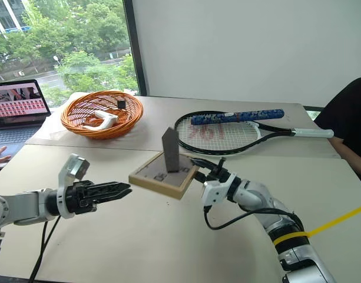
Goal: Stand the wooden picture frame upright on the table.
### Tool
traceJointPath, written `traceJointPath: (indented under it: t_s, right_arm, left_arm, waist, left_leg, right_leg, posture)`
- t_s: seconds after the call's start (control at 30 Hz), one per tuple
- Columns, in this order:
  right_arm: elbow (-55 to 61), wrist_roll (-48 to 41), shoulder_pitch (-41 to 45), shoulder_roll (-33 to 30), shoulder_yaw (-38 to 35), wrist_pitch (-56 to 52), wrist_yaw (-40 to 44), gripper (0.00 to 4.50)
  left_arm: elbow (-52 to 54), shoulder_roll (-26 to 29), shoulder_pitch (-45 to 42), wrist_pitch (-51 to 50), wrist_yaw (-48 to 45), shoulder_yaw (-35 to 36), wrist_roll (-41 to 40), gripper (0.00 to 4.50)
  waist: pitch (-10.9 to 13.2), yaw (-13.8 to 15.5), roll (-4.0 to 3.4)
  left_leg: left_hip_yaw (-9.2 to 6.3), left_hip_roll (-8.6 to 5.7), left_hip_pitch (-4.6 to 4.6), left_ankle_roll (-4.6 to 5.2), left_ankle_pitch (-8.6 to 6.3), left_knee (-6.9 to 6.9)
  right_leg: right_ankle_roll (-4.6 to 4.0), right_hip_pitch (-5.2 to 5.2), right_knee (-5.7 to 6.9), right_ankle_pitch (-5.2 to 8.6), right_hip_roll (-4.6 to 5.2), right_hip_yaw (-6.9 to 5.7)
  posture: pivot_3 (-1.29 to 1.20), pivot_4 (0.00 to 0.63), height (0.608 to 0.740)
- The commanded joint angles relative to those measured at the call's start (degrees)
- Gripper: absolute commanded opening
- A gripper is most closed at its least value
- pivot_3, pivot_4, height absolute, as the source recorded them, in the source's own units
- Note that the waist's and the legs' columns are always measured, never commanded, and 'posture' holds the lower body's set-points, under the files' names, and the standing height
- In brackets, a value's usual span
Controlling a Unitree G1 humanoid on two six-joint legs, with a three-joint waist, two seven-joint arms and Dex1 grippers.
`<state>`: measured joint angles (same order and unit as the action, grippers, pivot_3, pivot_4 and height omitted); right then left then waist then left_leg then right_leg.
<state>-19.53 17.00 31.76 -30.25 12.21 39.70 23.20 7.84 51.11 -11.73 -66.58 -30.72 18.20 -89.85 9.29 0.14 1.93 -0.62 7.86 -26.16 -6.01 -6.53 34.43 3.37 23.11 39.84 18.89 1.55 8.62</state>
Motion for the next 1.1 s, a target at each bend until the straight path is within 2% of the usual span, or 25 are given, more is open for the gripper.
traceJointPath:
  t_s: [0.03,0.13,0.3,0.47,0.67,0.8,1.1]
  right_arm:
    - [2.31,-21.17,2.47,3.48,-3.48,-14.05,11.99,1.28]
    - [5.63,-37.24,4.17,5.21,-5.81,-36.86,22.8,1.28]
    - [6.67,-45.94,5.51,3.0,-5.85,-63.29,28.89,1.27]
    - [5.61,-46.74,6.05,2.47,-6.42,-73.89,30.69,1.27]
    - [9.02,-50.63,3.16,0.93,-4.96,-88.49,34.09,1.27]
    - [13.19,-52.39,0.22,0.6,-4.09,-93.25,35.07,1.24]
    - [18.86,-46.18,-2.88,1.14,-2.41,-84.84,32.44,1.23]
  left_arm:
    - [4.09,0.6,2.23,6.76,-7.51,5.17,7.74,4.5]
    - [4.2,0.19,4.75,7.95,-11.52,7.21,9.73,4.5]
    - [8.03,-1.8,7.83,12.27,-15.73,8.05,14.66,4.5]
    - [11.44,-3.51,9.14,18.84,-17.21,6.99,22.96,4.5]
    - [12.74,-3.01,11.89,27.34,-22.76,3.57,34.76,4.5]
    - [11.19,-3.22,10.99,31.06,-24.21,1.92,39.84,4.5]
    - [8.73,-4.74,8.54,34.41,-26.18,-1.25,44.95,4.5]
  waist:
    - [0.0,-0.05,0.0]
    - [0.02,-0.16,-0.04]
    - [0.08,0.18,-0.12]
    - [0.1,0.4,-0.15]
    - [0.1,0.18,-0.16]
    - [0.1,0.27,-0.16]
    - [0.1,-0.6,-0.15]
  left_leg:
    - [0.0,0.0,0.0,0.01,0.01,0.0]
    - [-0.01,0.0,0.01,0.02,0.01,0.02]
    - [0.0,0.0,0.0,0.02,0.0,-0.01]
    - [0.01,0.01,-0.03,0.03,0.0,-0.04]
    - [0.04,0.01,-0.03,0.05,-0.02,-0.12]
    - [0.03,0.01,-0.02,0.06,-0.02,-0.14]
    - [0.03,0.02,-0.02,0.07,-0.02,-0.12]
  right_leg:
    - [0.0,-0.02,0.01,0.0,0.0,0.0]
    - [0.01,-0.05,0.06,0.0,0.0,-0.01]
    - [0.01,0.04,0.06,0.01,0.0,-0.02]
    - [-0.01,0.13,0.05,0.02,-0.01,0.0]
    - [-0.01,0.14,-0.02,0.03,-0.01,0.02]
    - [-0.03,0.13,-0.03,0.05,-0.02,0.01]
    - [-0.01,0.12,-0.03,0.05,-0.02,0.0]
  posture:
    - [0.0,0.15,0.692]
    - [0.0,0.15,0.692]
    - [0.0,0.15,0.692]
    - [0.0,0.15,0.692]
    - [0.0,0.15,0.692]
    - [0.0,0.15,0.692]
    - [0.0,0.15,0.692]
